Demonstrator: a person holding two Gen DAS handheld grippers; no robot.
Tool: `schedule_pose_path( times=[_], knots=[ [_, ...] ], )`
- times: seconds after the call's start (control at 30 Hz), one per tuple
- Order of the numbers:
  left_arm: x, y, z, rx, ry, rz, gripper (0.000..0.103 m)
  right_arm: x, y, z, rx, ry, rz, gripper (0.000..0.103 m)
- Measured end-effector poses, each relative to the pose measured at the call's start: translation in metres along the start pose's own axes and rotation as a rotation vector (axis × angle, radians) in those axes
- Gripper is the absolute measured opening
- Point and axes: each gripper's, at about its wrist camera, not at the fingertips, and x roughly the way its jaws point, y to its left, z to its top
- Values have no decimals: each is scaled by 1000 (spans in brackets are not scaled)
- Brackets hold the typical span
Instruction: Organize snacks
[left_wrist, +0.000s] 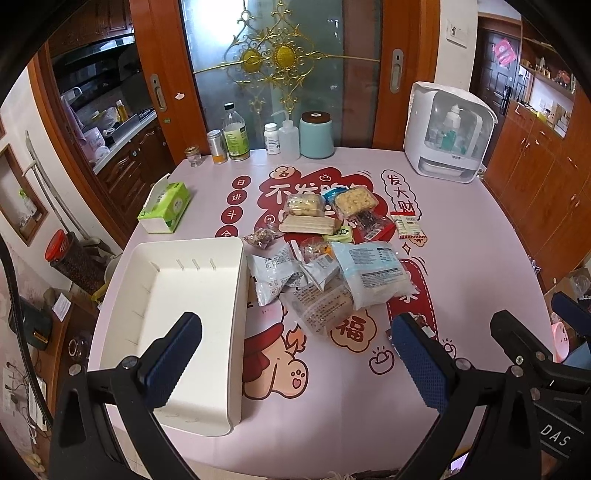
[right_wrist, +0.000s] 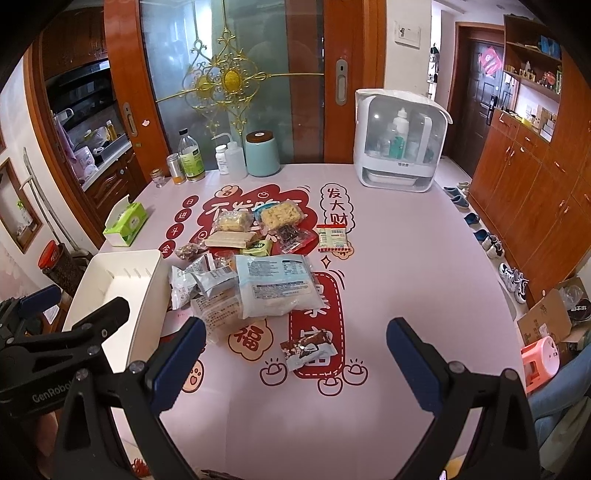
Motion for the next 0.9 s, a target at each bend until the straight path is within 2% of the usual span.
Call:
schedule_pose_path(
  times=[0.9],
  knots=[
    [6,-7,-5,3,10,-9,102,1,-5,-1,2,9,2,99]
  ],
)
